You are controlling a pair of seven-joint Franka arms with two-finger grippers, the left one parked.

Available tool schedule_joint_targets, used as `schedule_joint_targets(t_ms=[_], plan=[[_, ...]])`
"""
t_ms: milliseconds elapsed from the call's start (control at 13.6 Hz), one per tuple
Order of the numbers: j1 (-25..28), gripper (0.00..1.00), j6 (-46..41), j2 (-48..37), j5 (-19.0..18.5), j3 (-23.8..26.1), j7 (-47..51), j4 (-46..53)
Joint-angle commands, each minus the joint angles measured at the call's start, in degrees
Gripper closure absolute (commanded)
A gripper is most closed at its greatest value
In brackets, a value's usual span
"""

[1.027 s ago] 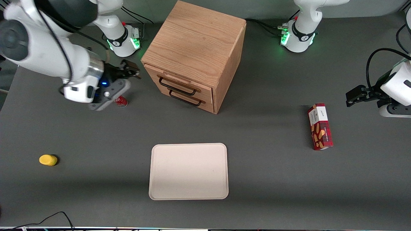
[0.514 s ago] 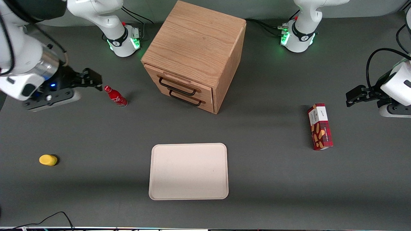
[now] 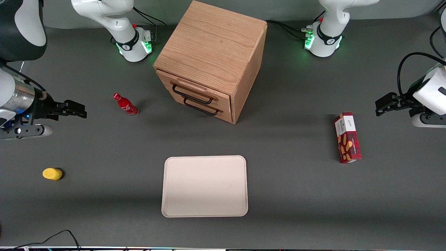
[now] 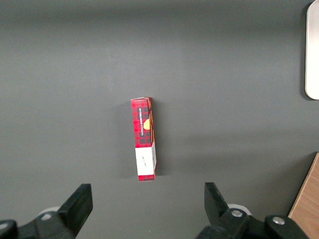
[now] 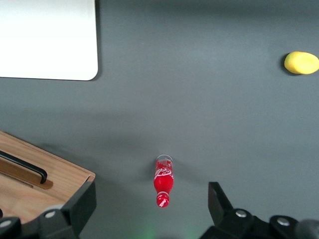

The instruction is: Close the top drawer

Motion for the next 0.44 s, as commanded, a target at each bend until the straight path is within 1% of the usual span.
schedule_joint_targets(t_ms=[0,147,367], plan=[[0.2,0.0,0.3,-1.1,-0.7,0.3,1.9,-0.2],[0.1,0.0,0.1,-1.2,-1.0,0.2,2.6,0.2],[0.1,0.0,0.0,-0.9,-0.5,-1.9,2.6,1.0]])
